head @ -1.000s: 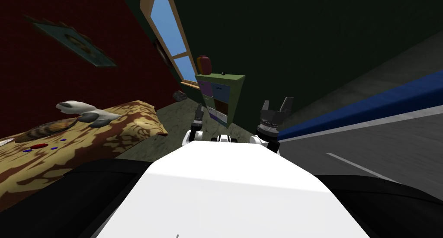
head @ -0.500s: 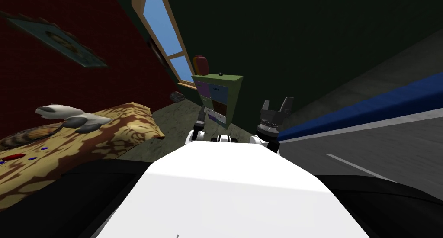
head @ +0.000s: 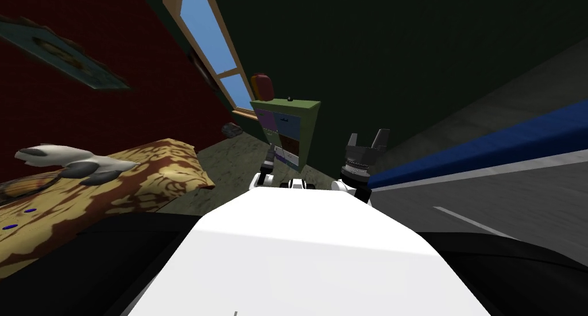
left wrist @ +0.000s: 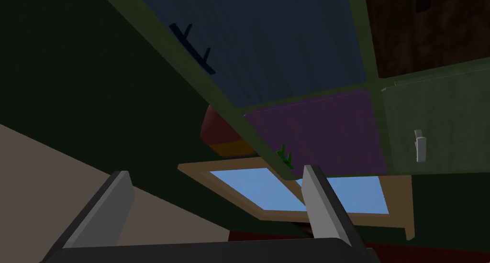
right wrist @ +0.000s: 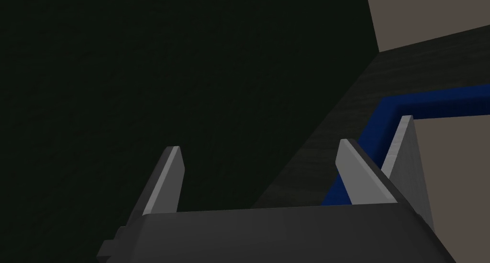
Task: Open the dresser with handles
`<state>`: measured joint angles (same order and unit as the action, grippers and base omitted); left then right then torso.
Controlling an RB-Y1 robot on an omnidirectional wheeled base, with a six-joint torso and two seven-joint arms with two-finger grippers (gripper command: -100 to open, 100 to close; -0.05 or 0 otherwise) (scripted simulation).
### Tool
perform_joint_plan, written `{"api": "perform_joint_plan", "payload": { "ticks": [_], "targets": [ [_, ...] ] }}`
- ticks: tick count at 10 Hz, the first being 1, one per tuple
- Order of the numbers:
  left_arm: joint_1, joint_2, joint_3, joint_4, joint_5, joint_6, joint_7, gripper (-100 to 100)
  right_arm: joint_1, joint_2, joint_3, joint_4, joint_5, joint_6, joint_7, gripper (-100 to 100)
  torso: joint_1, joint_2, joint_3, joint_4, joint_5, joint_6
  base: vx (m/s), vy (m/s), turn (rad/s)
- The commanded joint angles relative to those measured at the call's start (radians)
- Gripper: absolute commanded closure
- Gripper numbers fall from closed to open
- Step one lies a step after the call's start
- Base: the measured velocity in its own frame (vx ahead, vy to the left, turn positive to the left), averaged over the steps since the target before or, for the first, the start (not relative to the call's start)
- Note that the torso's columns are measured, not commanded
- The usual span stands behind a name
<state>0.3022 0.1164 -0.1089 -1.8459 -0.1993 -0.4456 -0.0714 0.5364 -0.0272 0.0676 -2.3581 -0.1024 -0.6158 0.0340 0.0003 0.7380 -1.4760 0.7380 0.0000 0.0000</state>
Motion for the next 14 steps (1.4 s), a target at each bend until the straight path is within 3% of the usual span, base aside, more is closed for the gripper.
{"api": "perform_joint_plan", "payload": {
  "ticks": [1,14],
  "targets": [
    [-0.025,0.006,-0.011,0.061,-0.009,0.005,-0.009,-100,0.0,0.0,0.0,0.0,0.0,0.0,0.0,0,0.0,0.0,0.0,0.0,0.0,0.0,0.059,-0.009,-0.059],
    [-0.129,0.068,-0.074,0.367,-0.057,0.023,-0.05,-100,0.0,0.0,0.0,0.0,0.0,0.0,0.0,0,0.0,0.0,0.0,0.0,0.0,0.0,0.073,-0.008,-0.067]
  ]
}}
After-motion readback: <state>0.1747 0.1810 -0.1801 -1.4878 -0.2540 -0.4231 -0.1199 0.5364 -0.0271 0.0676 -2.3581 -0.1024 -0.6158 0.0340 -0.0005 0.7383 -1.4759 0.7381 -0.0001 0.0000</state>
